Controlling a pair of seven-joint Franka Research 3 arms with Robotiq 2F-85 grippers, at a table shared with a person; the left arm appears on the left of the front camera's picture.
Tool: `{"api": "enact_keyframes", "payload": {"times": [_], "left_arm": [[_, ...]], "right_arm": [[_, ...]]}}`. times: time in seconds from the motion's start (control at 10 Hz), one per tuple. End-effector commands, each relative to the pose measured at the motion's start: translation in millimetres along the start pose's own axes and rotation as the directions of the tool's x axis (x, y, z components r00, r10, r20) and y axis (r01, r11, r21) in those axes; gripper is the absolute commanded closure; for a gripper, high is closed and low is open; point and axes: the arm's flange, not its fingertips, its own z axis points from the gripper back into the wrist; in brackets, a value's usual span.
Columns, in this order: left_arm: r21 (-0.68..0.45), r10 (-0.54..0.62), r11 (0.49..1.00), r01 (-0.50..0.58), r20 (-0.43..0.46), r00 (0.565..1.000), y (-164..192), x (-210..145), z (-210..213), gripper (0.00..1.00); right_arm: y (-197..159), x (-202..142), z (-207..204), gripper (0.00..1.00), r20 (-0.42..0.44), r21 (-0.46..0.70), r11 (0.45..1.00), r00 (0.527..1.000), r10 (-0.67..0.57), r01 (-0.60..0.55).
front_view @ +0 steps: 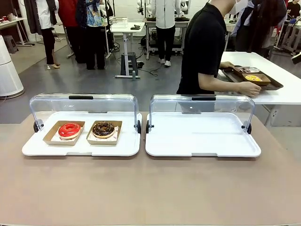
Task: Provide the desired donut to the person.
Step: Place the picked Paper togo box onto the Handle tray extended by the person.
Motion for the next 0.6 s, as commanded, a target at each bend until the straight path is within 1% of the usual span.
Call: {"api": "enact_keyframes", "payload": {"times": [0.0, 0.2, 0.3, 0.5], "left_arm": [[-0.01, -0.019, 1.0, 0.02, 0.024, 1.0, -0.4, -0.1, 0.1, 0.0], [-0.01, -0.019, 1.0, 0.02, 0.024, 1.0, -0.4, -0.1, 0.1, 0.0], [-0.01, -0.019, 1.0, 0.02, 0.024, 1.0, -0.4, -0.1, 0.1, 0.0], [-0.01, -0.019, 1.0, 0.02, 0.024, 1.0, -0.4, -0.1, 0.1, 0.0]], "right_arm": [[4.2, 3.0, -6.0, 0.0, 0.05, 0.03, 0.999, 0.999, 0.02, -0.022], [7.6, -5.6, -4.6, 0.0, 0.115, 0.099, 0.995, 0.993, 0.004, -0.016], [8.8, -7.3, -3.3, 0.0, 0.143, 0.106, 0.994, 0.99, 0.003, -0.018], [14.2, -11.8, -2.7, 0.0, 0.156, 0.084, 0.996, 0.988, -0.004, -0.01]]}}
